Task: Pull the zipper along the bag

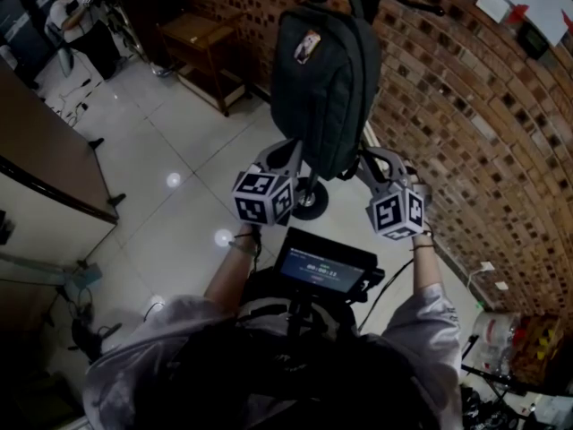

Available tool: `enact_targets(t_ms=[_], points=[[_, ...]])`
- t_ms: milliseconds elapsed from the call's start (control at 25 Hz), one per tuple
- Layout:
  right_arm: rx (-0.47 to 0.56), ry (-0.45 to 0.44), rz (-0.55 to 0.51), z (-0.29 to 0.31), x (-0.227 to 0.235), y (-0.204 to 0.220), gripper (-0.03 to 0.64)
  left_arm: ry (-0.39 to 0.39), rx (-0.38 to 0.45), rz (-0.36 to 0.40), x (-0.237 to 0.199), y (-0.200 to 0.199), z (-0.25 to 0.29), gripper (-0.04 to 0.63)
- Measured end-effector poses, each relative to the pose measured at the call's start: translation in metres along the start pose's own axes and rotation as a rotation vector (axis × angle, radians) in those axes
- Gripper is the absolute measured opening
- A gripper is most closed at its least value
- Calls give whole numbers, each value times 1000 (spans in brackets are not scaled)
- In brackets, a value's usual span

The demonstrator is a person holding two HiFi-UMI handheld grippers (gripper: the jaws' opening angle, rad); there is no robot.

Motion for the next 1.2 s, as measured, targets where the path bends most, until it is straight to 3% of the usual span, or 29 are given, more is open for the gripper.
enact_targets(t_ms=[320, 400, 640, 920, 1160, 1200], points=[[0, 7, 30, 1, -2, 9, 23, -9, 2, 4, 1, -1, -3, 8], [18, 27, 79, 0, -1, 6, 25, -12, 7, 6, 0, -1, -4, 8], [126, 178, 459, -6, 2, 0, 32, -28, 5, -1, -1, 1, -7, 8], [200, 244, 726, -28, -18, 13, 32, -26, -2, -8, 1, 4, -9, 8], [244, 374, 1053, -53, -27, 30, 30, 5, -17, -9, 11, 12, -7, 8], [263, 396, 1084, -54, -27, 32, 4, 15, -20, -10, 14, 13, -6, 8]])
Point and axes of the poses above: the fingertips, and each gripper's own axes: z forward along the fingers, x to its right, y out of its underside, the point moved 1 cm from there along -z, backward along the fingers, and after that the axes turned 6 degrees about x, right-handed, at the moved point
